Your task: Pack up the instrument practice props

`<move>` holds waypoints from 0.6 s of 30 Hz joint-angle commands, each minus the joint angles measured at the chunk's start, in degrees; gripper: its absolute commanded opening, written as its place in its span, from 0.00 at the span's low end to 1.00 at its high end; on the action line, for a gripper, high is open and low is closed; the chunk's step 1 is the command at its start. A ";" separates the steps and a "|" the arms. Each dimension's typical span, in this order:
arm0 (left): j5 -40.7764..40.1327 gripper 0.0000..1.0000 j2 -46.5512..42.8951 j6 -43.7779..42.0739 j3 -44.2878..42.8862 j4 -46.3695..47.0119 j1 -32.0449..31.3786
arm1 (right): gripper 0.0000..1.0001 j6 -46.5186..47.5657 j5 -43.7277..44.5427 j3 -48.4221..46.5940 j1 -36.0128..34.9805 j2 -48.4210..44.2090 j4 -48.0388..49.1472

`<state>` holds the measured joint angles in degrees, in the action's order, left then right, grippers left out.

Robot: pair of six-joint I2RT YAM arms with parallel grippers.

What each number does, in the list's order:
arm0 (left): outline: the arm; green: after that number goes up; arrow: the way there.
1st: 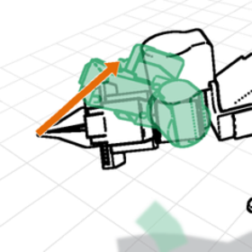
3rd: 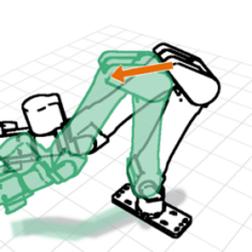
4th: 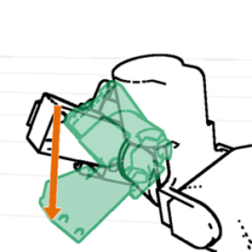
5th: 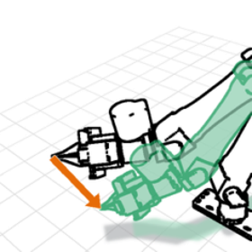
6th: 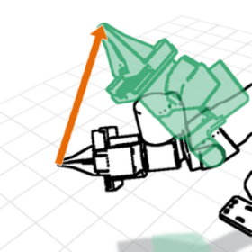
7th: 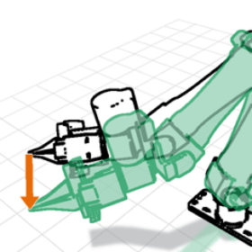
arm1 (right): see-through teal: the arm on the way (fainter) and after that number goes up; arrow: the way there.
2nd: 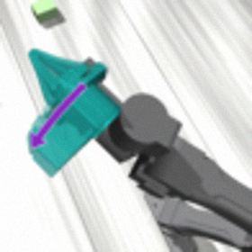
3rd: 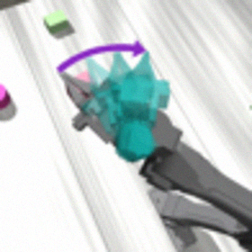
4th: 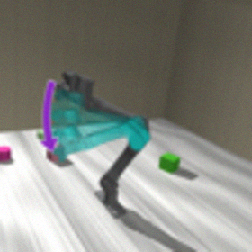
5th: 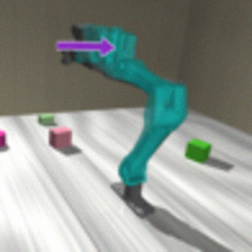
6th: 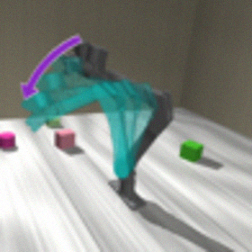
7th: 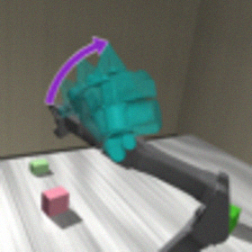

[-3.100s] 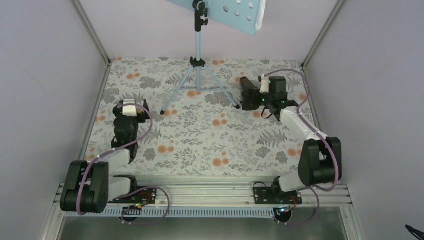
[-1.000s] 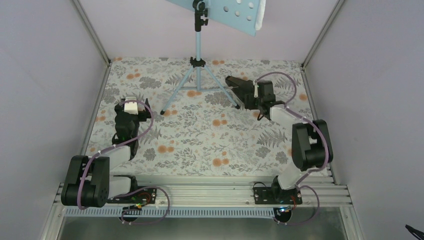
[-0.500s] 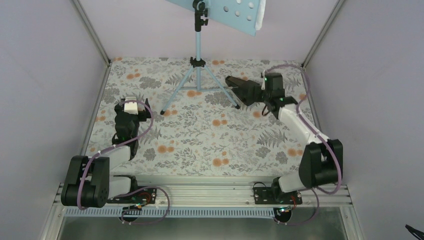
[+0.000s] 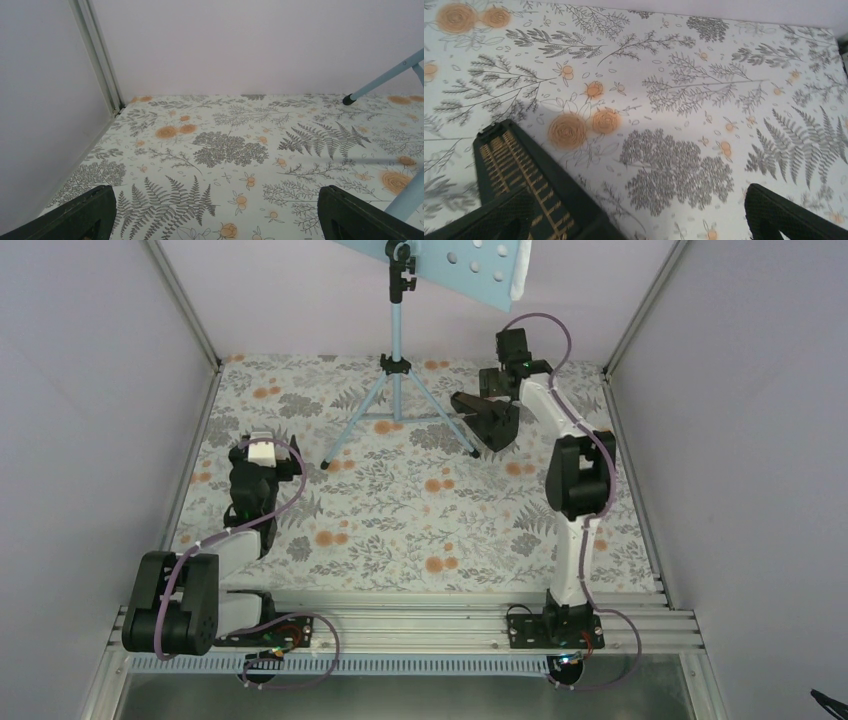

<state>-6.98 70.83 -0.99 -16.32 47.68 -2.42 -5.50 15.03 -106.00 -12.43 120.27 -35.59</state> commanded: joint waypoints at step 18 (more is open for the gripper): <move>-0.59 1.00 0.29 -0.68 -2.10 -1.48 -0.31 | 1.00 -1.09 3.02 13.63 -2.62 -6.30 -8.21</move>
<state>-7.14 70.91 -1.04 -17.17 45.93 -2.44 -3.77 14.81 -101.45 -14.52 121.60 -41.28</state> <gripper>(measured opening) 1.000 0.996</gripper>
